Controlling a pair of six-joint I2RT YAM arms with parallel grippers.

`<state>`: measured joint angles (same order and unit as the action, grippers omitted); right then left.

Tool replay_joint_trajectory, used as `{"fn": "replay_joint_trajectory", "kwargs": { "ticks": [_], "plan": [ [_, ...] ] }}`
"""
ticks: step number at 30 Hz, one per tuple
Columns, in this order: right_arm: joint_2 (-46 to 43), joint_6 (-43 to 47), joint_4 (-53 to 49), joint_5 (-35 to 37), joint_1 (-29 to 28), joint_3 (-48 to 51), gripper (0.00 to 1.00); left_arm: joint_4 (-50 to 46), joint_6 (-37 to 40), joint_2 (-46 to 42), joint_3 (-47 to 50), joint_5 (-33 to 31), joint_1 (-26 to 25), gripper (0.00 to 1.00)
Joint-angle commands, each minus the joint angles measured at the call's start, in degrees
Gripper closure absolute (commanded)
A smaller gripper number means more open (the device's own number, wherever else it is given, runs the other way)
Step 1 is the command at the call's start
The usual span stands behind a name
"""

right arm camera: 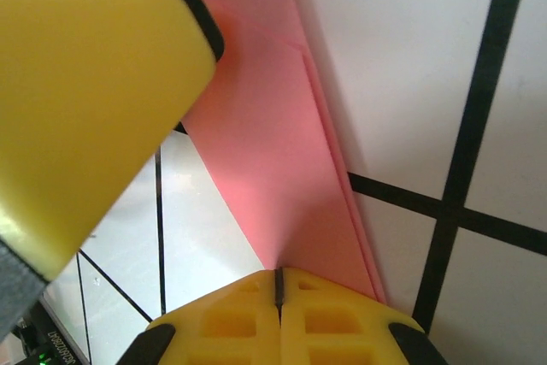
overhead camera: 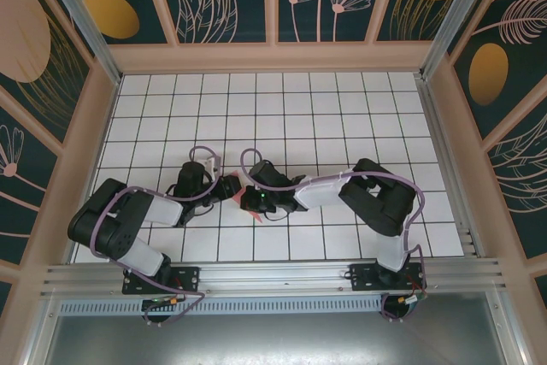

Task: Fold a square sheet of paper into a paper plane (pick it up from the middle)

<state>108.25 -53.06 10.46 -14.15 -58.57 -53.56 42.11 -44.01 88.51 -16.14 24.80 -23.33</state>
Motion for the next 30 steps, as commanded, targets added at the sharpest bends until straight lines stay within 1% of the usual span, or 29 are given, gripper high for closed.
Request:
{"fn": "replay_joint_trajectory", "kwargs": {
  "ticks": [1,5,12,23,26,30],
  "plan": [
    [1.1,-0.5,-5.3,-0.4,-0.4,4.9,0.95,-4.7,-0.6,-1.1,1.6,-2.7,0.3,0.67],
    [0.5,-0.1,-4.7,-1.8,-0.5,7.9,0.96,-5.8,0.6,-1.7,-0.2,-2.6,1.5,0.66],
    [0.0,0.0,-3.4,-3.3,-0.4,9.7,0.97,-7.0,2.8,-1.8,-0.6,-2.2,4.7,0.65],
    [-0.6,-0.7,-0.2,-4.7,-0.4,11.4,0.97,-8.6,6.0,-2.0,-0.4,-0.4,12.1,0.62],
    [-0.5,-1.0,0.2,-4.9,-0.5,11.5,0.97,-8.3,5.2,-2.8,-0.1,-0.4,14.2,0.61],
    [-0.7,-1.5,1.0,-5.1,-0.4,11.9,0.97,-10.8,5.6,-5.2,-1.0,-1.2,14.8,0.59]
  ]
}}
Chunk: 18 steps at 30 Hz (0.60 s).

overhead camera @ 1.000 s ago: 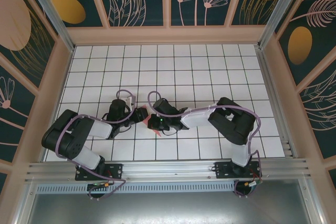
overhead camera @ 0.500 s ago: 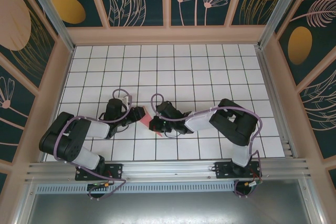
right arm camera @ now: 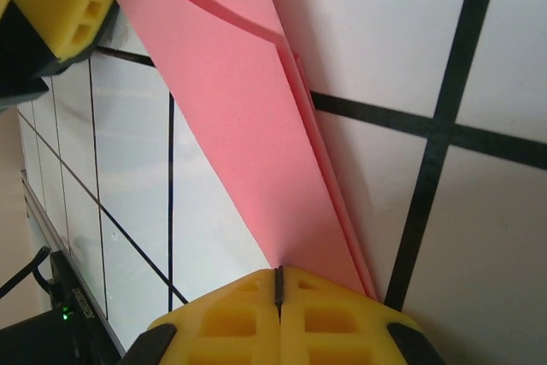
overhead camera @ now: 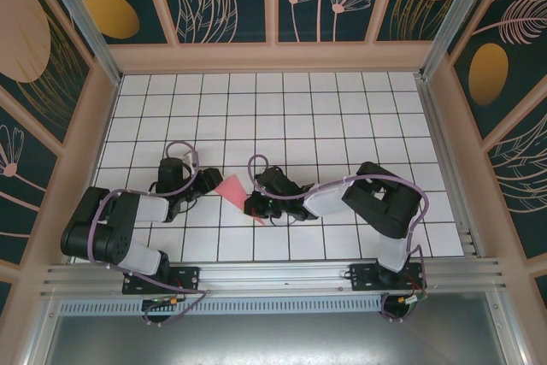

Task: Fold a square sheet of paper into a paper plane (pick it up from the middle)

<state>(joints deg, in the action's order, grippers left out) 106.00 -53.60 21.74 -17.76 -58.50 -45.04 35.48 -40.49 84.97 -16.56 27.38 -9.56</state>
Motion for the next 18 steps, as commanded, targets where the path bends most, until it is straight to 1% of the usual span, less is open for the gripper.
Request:
{"fn": "replay_joint_trajectory", "kwargs": {
  "ticks": [1,6,8,11,13,16,18],
  "plan": [
    [1.4,-1.1,-10.1,-1.4,-0.5,3.5,0.97,-5.1,2.2,-2.7,-0.8,-3.9,1.1,0.58],
    [-0.4,-5.3,-7.9,1.2,-0.6,5.5,0.97,-9.6,1.8,-9.8,-1.6,-3.6,1.1,0.53],
    [-2.1,-8.6,-6.9,4.1,-0.6,7.4,0.97,-11.3,1.3,-12.9,-1.6,-2.6,1.1,0.51],
    [-5.2,-14.5,-6.1,10.0,-0.6,10.9,0.96,-14.5,0.2,-17.3,-1.9,-0.5,1.1,0.50],
    [-7.8,-20.0,-5.3,14.3,-0.9,13.9,0.96,-16.6,-0.6,-19.7,-1.9,0.8,0.9,0.50],
    [-10.8,-26.9,-2.8,18.9,-1.5,17.6,0.94,-18.7,-1.9,-22.4,-1.4,2.2,0.4,0.50],
    [-12.1,-29.3,-1.4,21.6,-2.0,19.0,0.94,-19.8,-2.5,-23.7,-1.1,2.3,-0.4,0.50]
  ]
}}
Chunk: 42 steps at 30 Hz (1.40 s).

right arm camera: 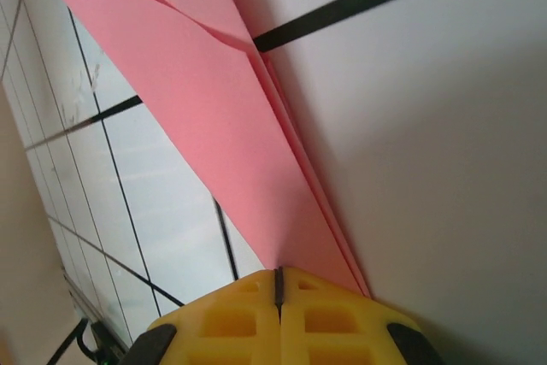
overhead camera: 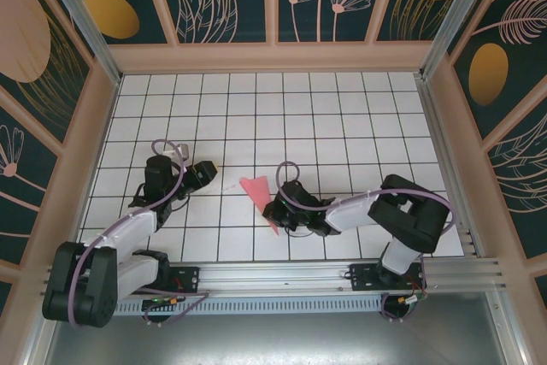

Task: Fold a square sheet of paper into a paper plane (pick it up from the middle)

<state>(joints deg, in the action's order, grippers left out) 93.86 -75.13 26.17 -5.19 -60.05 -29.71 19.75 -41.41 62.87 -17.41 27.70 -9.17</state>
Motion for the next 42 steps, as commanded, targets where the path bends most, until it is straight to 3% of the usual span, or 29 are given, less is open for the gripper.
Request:
{"fn": "replay_joint_trajectory", "kwargs": {
  "ticks": [1,9,18,25,30,34,42],
  "plan": [
    [-0.2,-8.2,-5.2,9.6,-0.7,3.7,0.93,-4.9,-1.7,-2.1,-0.3,2.0,-1.3,0.50],
    [1.7,-6.2,-2.0,9.1,-3.1,-0.9,0.93,-8.4,-4.2,-2.4,-2.2,-0.9,-8.3,0.49],
    [-2.7,0.4,0.1,6.8,-1.8,0.2,0.92,-12.6,-6.6,-3.1,-4.5,-5.2,-13.5,0.50],
    [-9.0,6.3,-1.3,7.0,-1.3,1.1,0.88,-18.0,-9.1,-2.3,-7.8,-13.3,-19.8,0.47],
    [-17.3,8.5,-9.7,11.1,2.0,4.1,0.85,-22.6,-10.7,3.7,-13.5,-20.3,-25.8,0.45],
    [-24.2,9.1,-9.8,9.9,6.7,9.7,0.78,-28.7,-10.4,12.0,-21.4,-26.4,-31.7,0.42],
    [-34.3,8.6,-11.7,9.8,10.7,16.2,0.67,-48.6,-9.3,29.5,-41.4,-40.3,-41.2,0.32]
  ]
}}
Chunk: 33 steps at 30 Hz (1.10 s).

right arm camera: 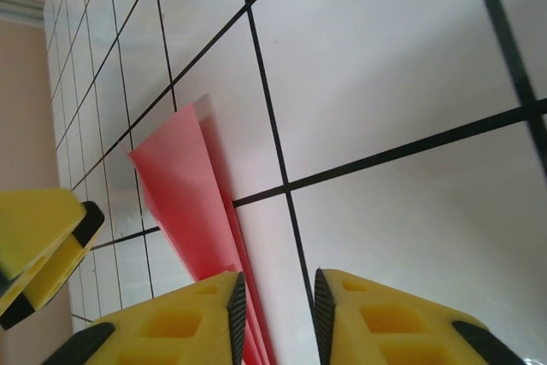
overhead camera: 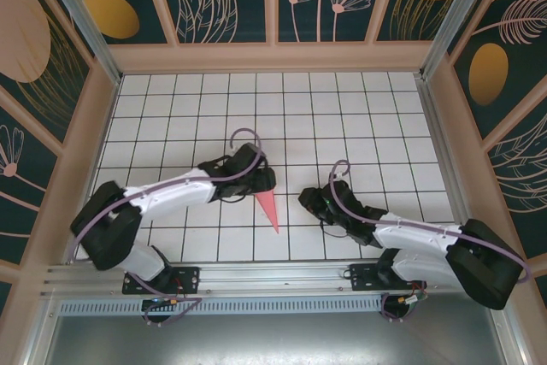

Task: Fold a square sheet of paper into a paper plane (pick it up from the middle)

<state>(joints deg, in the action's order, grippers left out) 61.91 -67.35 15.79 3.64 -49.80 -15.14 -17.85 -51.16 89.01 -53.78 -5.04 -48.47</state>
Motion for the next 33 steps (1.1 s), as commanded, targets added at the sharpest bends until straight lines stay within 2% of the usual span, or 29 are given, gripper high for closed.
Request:
{"fn": "replay_joint_trajectory", "kwargs": {
  "ticks": [1,7,16,20,26,33],
  "plan": [
    [-2.9,0.6,-0.6,0.8,0.6,2.3,0.65,-13.1,0.6,5.3,-7.3,-9.1,-2.8,0.30],
    [-2.7,0.0,-0.2,0.1,0.6,2.6,0.64,-19.0,1.5,12.3,-13.4,-12.0,-3.7,0.28],
    [0.3,2.1,-1.4,-1.5,0.7,-0.5,0.62,-20.4,3.2,13.7,-13.4,-13.3,-3.7,0.31],
    [2.8,3.2,0.0,-2.5,0.6,-1.7,0.62,-18.5,2.9,10.2,-10.8,-13.3,-3.7,0.38],
    [8.5,7.3,3.6,-7.6,-0.3,-5.3,0.61,-15.0,2.4,5.0,-5.2,-13.4,-3.6,0.54],
    [16.5,11.7,5.5,-12.3,-2.1,-10.9,0.57,-12.3,2.7,1.8,-0.7,-12.8,-3.6,0.64]
  ]
}}
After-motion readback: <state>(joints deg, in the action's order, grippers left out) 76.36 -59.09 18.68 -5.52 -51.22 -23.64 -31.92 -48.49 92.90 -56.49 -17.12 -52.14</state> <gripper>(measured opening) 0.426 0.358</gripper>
